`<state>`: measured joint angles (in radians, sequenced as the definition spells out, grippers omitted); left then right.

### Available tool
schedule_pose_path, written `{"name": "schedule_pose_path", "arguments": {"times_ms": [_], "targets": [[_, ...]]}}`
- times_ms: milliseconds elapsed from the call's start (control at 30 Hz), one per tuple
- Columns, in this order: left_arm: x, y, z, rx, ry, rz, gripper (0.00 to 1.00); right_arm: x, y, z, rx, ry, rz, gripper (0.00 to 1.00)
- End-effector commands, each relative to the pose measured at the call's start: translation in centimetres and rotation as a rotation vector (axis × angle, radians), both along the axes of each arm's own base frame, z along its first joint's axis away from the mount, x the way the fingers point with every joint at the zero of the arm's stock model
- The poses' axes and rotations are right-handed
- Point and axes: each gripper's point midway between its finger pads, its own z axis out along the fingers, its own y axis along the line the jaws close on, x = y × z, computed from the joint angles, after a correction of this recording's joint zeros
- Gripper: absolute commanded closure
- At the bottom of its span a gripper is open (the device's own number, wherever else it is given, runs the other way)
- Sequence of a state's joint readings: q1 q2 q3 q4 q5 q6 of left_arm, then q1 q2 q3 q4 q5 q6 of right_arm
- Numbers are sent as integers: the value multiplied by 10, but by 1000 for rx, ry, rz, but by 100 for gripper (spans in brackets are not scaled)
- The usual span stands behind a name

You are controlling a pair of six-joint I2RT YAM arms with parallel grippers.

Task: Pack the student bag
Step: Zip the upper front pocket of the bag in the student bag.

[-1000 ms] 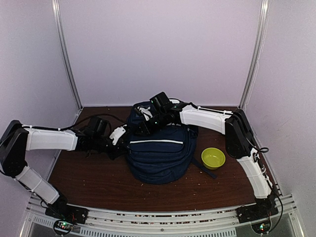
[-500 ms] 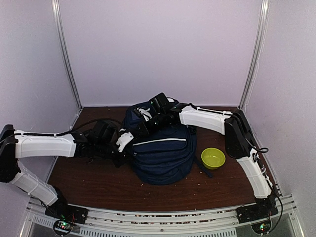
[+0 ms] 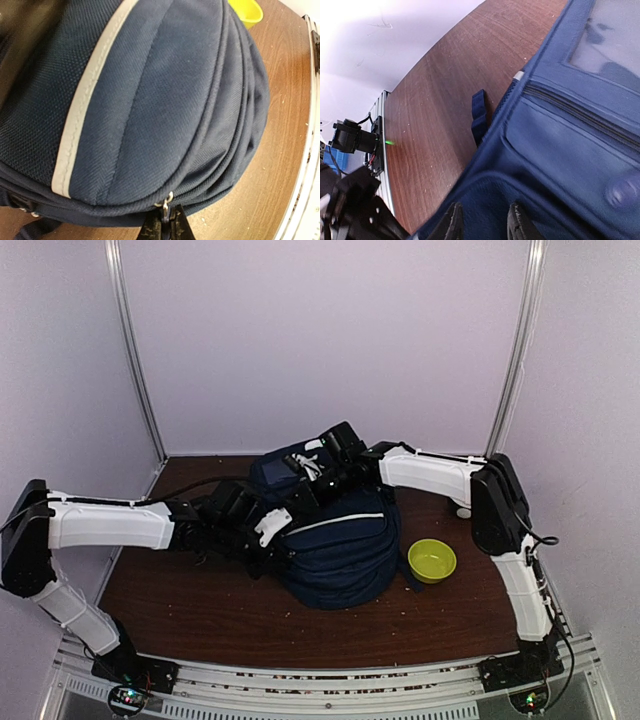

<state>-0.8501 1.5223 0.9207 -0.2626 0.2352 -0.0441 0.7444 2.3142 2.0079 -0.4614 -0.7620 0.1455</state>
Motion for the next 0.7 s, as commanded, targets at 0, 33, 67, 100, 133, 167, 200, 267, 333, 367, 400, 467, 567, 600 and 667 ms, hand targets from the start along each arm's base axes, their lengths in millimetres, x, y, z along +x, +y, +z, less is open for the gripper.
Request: {"name": "schedule_pose_path", "arguments": {"times_ms": [0,33,67,100,133,167,200,267,333,367,400,467,567,600,667], "targets": [[-7,5,21,-20,-62,-7,98,0,-31,50,51,-33,5,68],[-3,14,19,7,-62,26,99,-3,-35,51,44,-32,9,68],[3,23,15,39,-56,66,99,-7,-38,50,38,-28,16,68],[10,35,11,66,-36,118,99,-10,-39,47,35,-14,20,68],[16,46,9,90,-15,159,100,-14,-39,42,34,3,26,67],[20,55,8,106,-6,189,100,-18,-39,35,28,21,29,67],[23,60,9,120,-15,203,100,-19,-38,30,24,28,32,67],[25,66,14,139,-35,218,100,-21,-32,14,5,45,38,67],[23,70,20,156,-36,209,100,-22,-24,-2,-22,69,45,68],[20,72,22,168,-36,191,100,-21,-22,-12,-40,89,40,68],[17,73,26,174,-32,178,99,-19,-20,-22,-53,109,30,68],[9,71,34,157,-19,138,98,-12,-19,-41,-86,146,-7,69],[-13,55,45,60,31,45,98,-9,-19,-63,-111,191,-40,70],[-20,47,48,31,40,10,98,-9,-19,-68,-119,199,-45,70],[-33,28,52,-12,47,-62,98,-8,-20,-77,-128,218,-53,70]]}}
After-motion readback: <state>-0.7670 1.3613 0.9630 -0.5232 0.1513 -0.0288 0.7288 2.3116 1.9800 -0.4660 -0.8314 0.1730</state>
